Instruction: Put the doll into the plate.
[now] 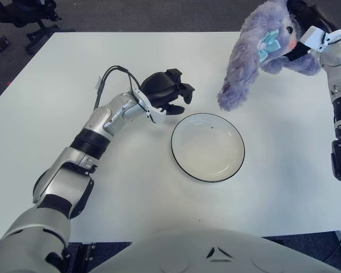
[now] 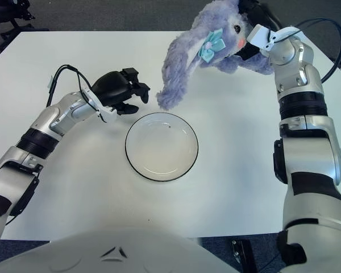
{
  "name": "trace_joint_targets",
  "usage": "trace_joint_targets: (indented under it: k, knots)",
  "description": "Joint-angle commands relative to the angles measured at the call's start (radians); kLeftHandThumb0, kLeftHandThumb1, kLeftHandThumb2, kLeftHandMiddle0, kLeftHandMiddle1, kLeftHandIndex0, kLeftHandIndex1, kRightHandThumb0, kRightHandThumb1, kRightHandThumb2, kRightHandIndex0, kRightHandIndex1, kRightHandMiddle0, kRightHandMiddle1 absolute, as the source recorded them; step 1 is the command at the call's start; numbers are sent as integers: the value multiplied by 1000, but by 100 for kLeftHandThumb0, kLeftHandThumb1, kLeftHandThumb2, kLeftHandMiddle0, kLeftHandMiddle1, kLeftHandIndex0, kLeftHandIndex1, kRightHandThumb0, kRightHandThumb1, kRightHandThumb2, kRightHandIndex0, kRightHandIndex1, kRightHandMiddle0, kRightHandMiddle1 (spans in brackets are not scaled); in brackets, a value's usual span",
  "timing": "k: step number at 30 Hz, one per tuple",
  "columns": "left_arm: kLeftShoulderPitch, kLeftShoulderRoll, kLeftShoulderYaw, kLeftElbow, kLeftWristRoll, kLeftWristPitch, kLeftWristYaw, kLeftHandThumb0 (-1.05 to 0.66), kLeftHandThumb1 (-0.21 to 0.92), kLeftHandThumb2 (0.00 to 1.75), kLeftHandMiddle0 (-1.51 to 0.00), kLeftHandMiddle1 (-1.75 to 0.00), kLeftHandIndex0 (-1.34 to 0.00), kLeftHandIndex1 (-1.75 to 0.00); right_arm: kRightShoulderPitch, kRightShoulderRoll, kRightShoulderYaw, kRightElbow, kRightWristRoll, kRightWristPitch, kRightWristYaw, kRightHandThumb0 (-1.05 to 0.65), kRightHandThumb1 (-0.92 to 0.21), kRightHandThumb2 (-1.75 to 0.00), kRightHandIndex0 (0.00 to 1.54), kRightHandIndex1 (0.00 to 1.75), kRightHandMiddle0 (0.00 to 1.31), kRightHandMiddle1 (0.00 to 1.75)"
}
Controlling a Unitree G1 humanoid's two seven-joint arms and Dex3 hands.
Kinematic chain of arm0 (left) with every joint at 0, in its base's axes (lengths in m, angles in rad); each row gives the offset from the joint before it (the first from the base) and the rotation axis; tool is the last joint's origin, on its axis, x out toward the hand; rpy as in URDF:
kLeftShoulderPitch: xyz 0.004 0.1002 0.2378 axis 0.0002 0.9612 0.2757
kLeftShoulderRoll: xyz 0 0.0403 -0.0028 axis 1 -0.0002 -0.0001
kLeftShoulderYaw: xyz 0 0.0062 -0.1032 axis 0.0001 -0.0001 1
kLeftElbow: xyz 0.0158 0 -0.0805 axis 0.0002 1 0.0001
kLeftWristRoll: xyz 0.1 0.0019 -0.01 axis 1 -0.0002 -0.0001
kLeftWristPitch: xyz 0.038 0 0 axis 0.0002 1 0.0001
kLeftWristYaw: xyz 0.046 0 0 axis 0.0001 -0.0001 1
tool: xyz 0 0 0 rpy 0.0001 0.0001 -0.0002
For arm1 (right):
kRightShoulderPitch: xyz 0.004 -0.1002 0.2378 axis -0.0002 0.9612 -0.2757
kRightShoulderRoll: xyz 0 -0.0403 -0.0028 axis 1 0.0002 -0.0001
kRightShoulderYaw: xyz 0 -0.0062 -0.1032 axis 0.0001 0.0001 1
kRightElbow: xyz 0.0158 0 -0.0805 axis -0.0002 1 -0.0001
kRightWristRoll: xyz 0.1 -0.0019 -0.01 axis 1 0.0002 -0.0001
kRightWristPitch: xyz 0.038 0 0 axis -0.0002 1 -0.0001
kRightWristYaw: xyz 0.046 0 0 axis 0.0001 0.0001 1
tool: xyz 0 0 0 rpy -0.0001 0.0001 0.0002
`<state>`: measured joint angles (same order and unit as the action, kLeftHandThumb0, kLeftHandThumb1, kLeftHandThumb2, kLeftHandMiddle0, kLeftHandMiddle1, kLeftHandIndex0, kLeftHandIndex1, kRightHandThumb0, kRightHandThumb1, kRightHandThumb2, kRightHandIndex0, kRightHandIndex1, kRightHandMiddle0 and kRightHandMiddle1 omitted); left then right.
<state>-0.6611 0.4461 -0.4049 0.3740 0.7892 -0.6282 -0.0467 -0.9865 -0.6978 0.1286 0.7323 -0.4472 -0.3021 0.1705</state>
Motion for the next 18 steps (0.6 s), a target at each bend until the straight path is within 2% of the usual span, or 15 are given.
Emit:
trace_joint_targets:
  k: [1, 10, 11, 12, 14, 18]
  knots:
    - [-18, -1, 3, 16, -45, -31, 0, -57, 92, 106, -36, -128, -72, -116, -9, -21, -9, -18, 5, 1, 2, 42, -46, -112, 49, 175, 53, 175]
    - [-18, -2, 4, 24, -89, -56, -17, -57, 92, 106, -37, -128, -72, -117, -7, -21, -10, -21, 5, 3, 3, 42, -47, -112, 49, 175, 53, 175]
    - [3, -14, 14, 10, -206, -64, -81, -57, 92, 106, -37, -128, -72, -117, -6, -21, -9, -25, 4, 7, 4, 42, -47, -112, 49, 175, 53, 175]
    - [19, -23, 21, 0, -294, -70, -129, -56, 92, 105, -38, -120, -70, -118, -5, -20, -9, -28, 4, 10, 5, 42, -47, -112, 49, 175, 53, 175]
    - [38, -32, 29, -19, -407, -66, -198, -56, 92, 105, -47, -92, -64, -122, -5, -19, -8, -33, 2, 17, 7, 42, -47, -111, 49, 175, 53, 175]
    - [51, -29, 32, -56, -480, -33, -263, -57, 92, 105, -53, -73, -58, -124, -3, -19, -7, -38, 0, 24, 8, 42, -47, -111, 48, 175, 52, 175]
